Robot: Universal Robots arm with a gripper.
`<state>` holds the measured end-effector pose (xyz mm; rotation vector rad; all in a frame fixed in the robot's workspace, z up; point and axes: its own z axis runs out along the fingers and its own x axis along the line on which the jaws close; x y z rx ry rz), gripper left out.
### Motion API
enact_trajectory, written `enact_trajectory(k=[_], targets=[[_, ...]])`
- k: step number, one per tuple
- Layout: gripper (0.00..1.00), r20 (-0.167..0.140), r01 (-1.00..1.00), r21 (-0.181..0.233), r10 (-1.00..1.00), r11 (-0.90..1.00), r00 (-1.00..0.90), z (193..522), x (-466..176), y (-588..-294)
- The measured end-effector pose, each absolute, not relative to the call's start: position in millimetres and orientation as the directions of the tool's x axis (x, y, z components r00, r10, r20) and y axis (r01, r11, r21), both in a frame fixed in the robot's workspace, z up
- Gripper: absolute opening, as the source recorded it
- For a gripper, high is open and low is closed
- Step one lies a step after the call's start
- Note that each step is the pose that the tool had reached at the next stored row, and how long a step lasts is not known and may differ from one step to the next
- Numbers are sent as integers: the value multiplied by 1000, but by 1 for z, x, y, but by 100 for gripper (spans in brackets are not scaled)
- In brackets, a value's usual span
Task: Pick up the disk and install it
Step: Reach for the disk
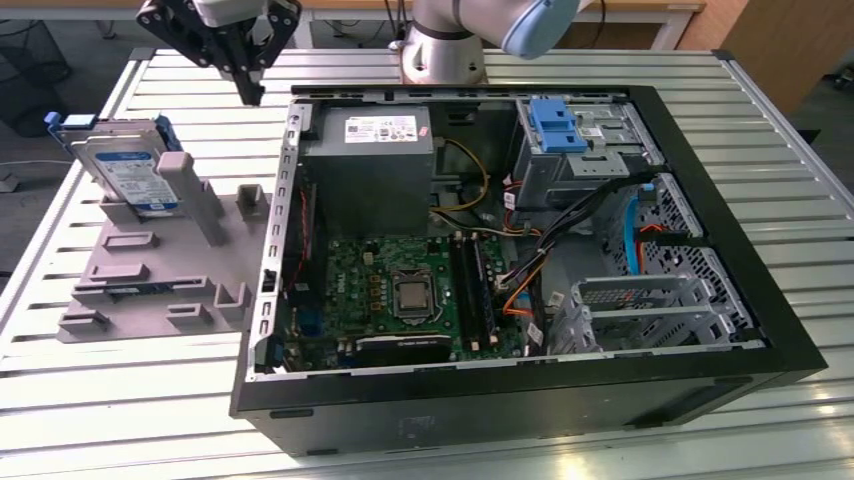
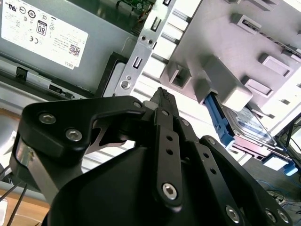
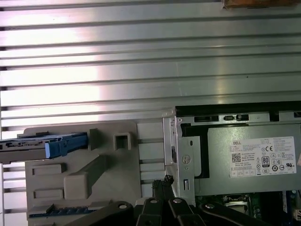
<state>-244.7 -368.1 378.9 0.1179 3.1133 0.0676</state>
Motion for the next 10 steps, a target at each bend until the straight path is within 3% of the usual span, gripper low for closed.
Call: enact_trajectory(k=[10], targets=[[11, -24, 75, 44, 76, 996, -997, 379, -253, -365]])
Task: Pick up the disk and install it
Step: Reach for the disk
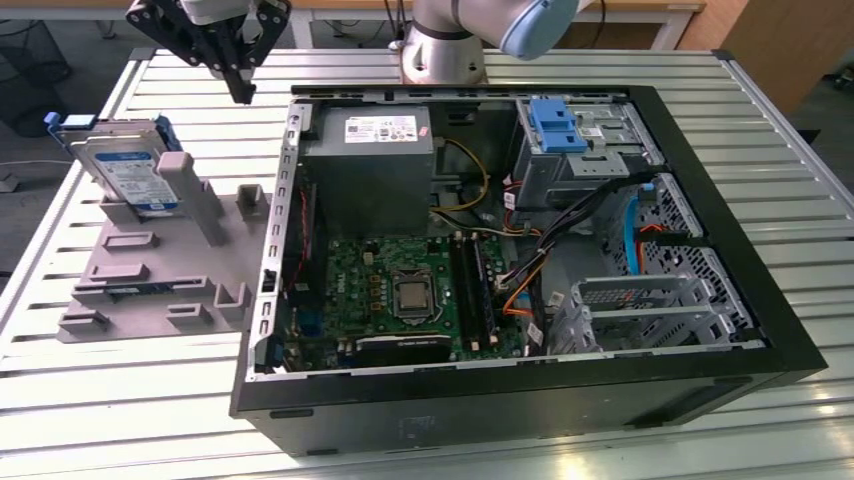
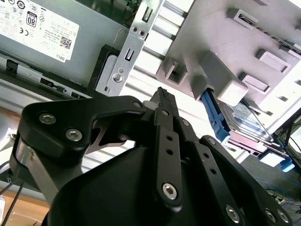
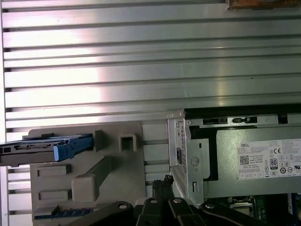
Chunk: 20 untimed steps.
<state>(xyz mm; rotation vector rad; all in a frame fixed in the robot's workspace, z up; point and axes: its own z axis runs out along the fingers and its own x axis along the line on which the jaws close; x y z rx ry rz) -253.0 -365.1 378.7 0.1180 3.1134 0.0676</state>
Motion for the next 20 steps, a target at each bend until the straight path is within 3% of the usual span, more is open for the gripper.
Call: enact_trajectory(k=[20], targets=[[11, -24, 75, 44, 76, 996, -997, 379, -259, -364]])
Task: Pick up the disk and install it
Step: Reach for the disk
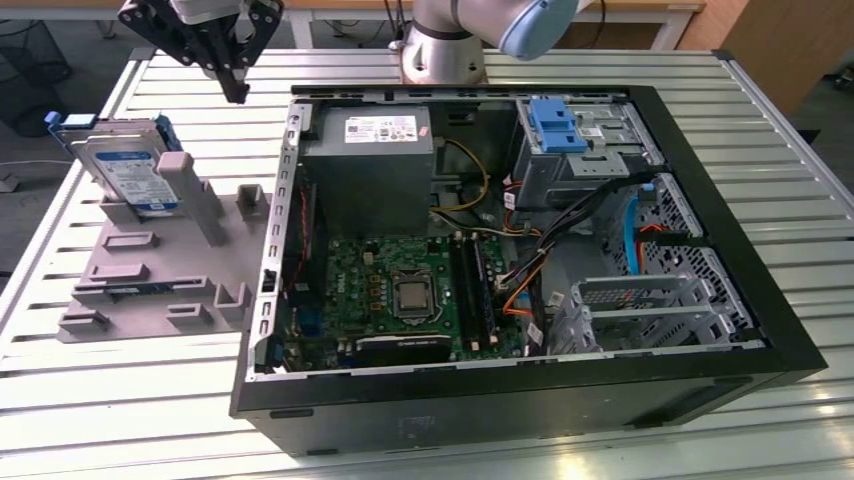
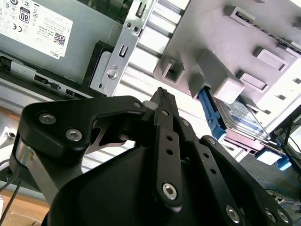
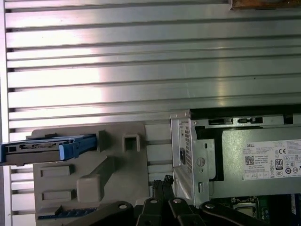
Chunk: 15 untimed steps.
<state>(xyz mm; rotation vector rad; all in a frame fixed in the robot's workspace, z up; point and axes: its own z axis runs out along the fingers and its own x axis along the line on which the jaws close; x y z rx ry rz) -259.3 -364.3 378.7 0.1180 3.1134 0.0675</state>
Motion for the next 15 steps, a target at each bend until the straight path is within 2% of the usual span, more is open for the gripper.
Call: enact_trajectory(k=[15], targets=[[11, -24, 75, 44, 76, 996, -997, 379, -263, -364]])
